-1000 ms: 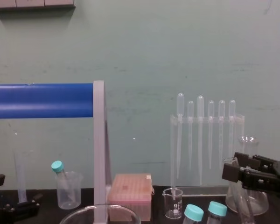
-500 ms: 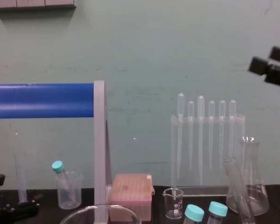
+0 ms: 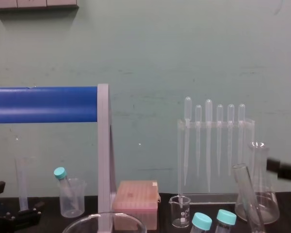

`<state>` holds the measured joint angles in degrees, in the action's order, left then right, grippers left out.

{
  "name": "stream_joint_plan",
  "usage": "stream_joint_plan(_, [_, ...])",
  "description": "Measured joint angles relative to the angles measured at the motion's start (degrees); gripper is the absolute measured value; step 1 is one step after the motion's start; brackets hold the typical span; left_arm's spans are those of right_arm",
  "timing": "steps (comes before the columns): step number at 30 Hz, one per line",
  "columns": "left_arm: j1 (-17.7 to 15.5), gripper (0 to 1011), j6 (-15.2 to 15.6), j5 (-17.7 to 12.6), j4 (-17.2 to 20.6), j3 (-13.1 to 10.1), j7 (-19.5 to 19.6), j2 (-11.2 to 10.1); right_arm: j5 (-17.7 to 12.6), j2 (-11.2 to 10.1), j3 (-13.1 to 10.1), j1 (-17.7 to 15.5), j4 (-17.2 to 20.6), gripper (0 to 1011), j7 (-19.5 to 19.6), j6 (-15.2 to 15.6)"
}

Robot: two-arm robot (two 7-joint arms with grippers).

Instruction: Hold the test tube with one hand and immerse one end into the beaker, then return it to the test tube rack.

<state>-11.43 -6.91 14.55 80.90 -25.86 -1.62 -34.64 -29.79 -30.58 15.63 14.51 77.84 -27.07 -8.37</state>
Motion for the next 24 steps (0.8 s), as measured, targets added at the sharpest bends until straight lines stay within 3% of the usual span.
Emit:
stream_joint_plan(3, [0.0, 1000, 0.0, 0.0, 0.0, 0.0, 0.0, 0.0, -0.1, 1.0, 0.3, -0.2, -1.6, 1000, -0.2, 1.4])
stream_joint_plan(24, [0.0, 1000, 0.0, 0.0, 0.0, 0.0, 0.0, 0.0, -0.2, 0.6, 0.1, -0.1, -0.9, 1000, -0.1, 0.8])
